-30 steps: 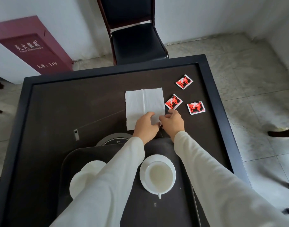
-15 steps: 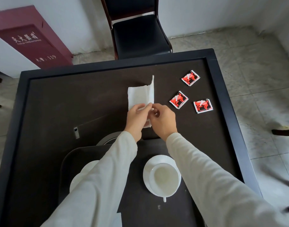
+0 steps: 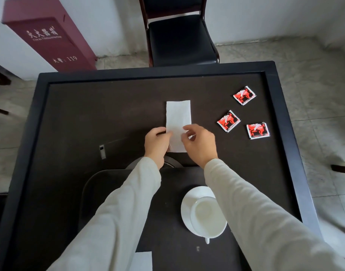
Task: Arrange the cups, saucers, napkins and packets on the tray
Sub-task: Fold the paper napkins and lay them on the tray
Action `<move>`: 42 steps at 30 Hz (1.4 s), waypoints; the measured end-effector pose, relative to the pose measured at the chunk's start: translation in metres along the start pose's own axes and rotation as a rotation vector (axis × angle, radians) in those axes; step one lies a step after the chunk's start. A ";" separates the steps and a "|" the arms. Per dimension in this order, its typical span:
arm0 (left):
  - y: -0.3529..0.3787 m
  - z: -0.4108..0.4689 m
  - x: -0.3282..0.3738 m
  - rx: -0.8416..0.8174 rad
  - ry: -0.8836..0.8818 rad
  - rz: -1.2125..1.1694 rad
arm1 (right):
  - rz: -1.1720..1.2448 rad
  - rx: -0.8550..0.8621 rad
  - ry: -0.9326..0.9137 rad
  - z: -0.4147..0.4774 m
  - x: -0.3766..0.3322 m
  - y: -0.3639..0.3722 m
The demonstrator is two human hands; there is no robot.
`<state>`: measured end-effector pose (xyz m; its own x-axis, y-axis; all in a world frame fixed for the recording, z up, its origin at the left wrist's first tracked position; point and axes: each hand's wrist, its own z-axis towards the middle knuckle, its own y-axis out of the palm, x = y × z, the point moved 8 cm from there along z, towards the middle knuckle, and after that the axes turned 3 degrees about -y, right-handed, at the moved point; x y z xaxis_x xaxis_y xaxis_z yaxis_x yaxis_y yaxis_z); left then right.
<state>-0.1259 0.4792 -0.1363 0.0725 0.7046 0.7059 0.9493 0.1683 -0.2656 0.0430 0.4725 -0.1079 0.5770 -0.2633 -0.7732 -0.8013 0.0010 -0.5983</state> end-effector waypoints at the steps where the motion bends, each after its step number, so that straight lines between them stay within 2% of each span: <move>1: -0.004 -0.001 0.003 0.037 0.072 0.075 | -0.008 0.038 0.047 0.002 0.006 -0.005; 6: -0.008 -0.018 0.025 0.150 0.444 0.438 | 0.119 0.026 0.337 0.011 0.031 -0.002; 12: 0.006 -0.022 0.025 -0.011 0.553 0.626 | 0.405 -0.041 0.510 0.016 0.027 0.023; 15: 0.006 -0.028 0.025 -0.017 0.594 0.690 | 0.458 -0.060 0.531 0.012 0.025 0.029; 20: 0.005 -0.048 0.034 0.021 0.777 0.876 | 0.662 -0.079 0.565 0.001 0.012 0.031; 26: -0.014 -0.082 0.059 0.122 0.902 0.710 | 0.820 -0.108 0.584 -0.012 -0.005 0.019; 31: -0.024 -0.116 0.080 0.148 0.990 0.719 | 1.004 -0.121 0.629 -0.030 -0.025 0.002; 34: -0.030 -0.143 0.095 0.164 1.087 0.670 | 1.019 -0.131 0.593 -0.041 -0.041 -0.013; 39: -0.039 -0.187 0.111 0.203 1.115 0.564 | 0.993 -0.103 0.532 -0.060 -0.054 -0.043; 42: -0.045 -0.216 0.115 0.195 1.132 0.487 | 1.073 -0.076 0.510 -0.077 -0.057 -0.054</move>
<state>-0.0944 0.4040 0.0984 0.7179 -0.2505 0.6495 0.6956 0.2240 -0.6826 0.0417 0.4132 -0.0154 -0.5096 -0.5161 -0.6884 -0.8538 0.4026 0.3302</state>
